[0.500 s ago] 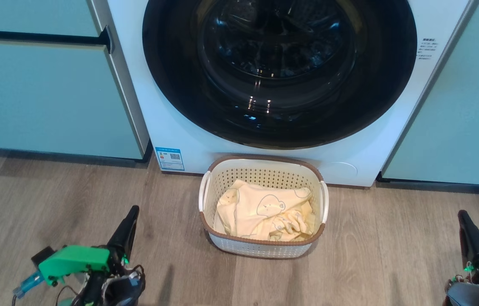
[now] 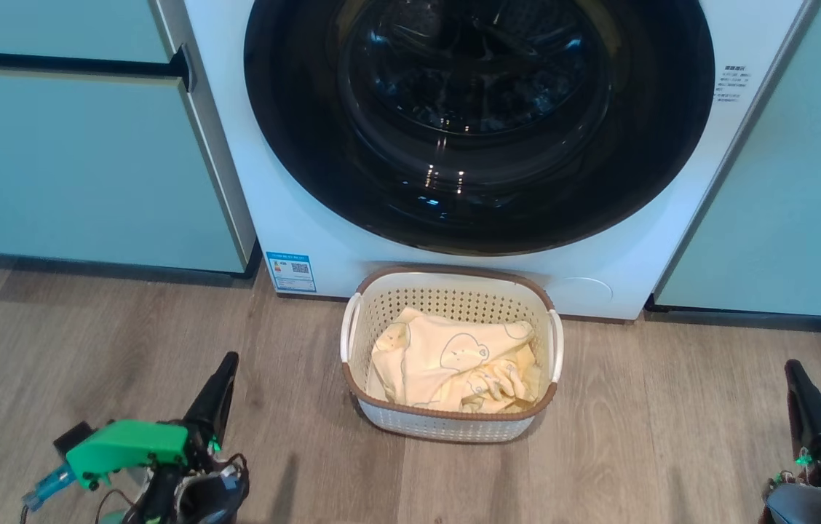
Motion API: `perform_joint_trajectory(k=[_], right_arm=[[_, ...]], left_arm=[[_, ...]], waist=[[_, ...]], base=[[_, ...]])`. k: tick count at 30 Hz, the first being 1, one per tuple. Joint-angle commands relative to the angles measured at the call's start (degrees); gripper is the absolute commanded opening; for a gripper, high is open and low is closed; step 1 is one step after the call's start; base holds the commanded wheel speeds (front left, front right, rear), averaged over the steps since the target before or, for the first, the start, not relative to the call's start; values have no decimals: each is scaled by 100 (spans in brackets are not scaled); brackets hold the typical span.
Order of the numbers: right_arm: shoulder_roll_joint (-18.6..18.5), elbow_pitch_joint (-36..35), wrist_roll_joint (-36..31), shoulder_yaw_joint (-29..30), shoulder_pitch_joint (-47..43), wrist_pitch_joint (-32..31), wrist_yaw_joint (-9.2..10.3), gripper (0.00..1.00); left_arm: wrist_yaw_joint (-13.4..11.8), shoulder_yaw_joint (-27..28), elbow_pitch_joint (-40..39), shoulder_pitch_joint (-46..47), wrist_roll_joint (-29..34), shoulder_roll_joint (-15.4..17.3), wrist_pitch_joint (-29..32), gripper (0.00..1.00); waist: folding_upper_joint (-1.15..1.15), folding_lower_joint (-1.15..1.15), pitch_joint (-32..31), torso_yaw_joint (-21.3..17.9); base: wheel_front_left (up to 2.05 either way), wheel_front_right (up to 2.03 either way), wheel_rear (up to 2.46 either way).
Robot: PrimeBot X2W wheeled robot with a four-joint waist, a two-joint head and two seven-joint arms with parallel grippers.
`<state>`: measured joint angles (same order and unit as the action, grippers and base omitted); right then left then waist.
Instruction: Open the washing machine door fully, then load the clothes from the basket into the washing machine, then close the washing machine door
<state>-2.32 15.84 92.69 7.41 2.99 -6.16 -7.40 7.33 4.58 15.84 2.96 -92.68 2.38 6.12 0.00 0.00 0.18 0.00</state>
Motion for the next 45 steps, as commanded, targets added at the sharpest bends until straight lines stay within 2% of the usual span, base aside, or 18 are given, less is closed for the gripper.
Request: perform_joint_trajectory(k=[1, 4, 5, 12, 27, 37, 45], right_arm=[[-55, -181, -52, -89, 319, -33, -9, 0], [-55, -181, -52, -89, 319, -33, -9, 0], [0, 0, 0, 0, 0, 0, 0, 100], [121, 555, 0, -56, -404, 10, 0, 100], [101, 341, -238, -137, -291, 247, -1, 100], [87, 158, -898, -229, -200, 415, -2, 100], [70, 42, -1816, -312, -130, 551, -2, 100]], left_arm=[[15, 194, -181, 323, 51, 50, 36, 0], [15, 194, -181, 323, 51, 50, 36, 0], [0, 0, 0, 0, 0, 0, 0, 100], [-2, -84, 547, -386, 5, -97, -10, 100], [0, -173, 374, -193, 408, -81, -246, 100], [1, -219, 254, -38, 1043, -69, -415, 100], [2, -267, 172, 79, 1771, -59, -550, 100]], waist=[[0, 0, 0, 0], [0, 0, 0, 0], [0, 0, 0, 0], [0, 0, 5, 0], [0, 0, 29, 4], [0, 0, 51, 7], [0, 0, 72, 12]], base=[[0, 0, 0], [0, 0, 0], [0, 0, 0], [0, 0, 0], [0, 0, 0], [0, 0, 0], [0, 0, 0]])
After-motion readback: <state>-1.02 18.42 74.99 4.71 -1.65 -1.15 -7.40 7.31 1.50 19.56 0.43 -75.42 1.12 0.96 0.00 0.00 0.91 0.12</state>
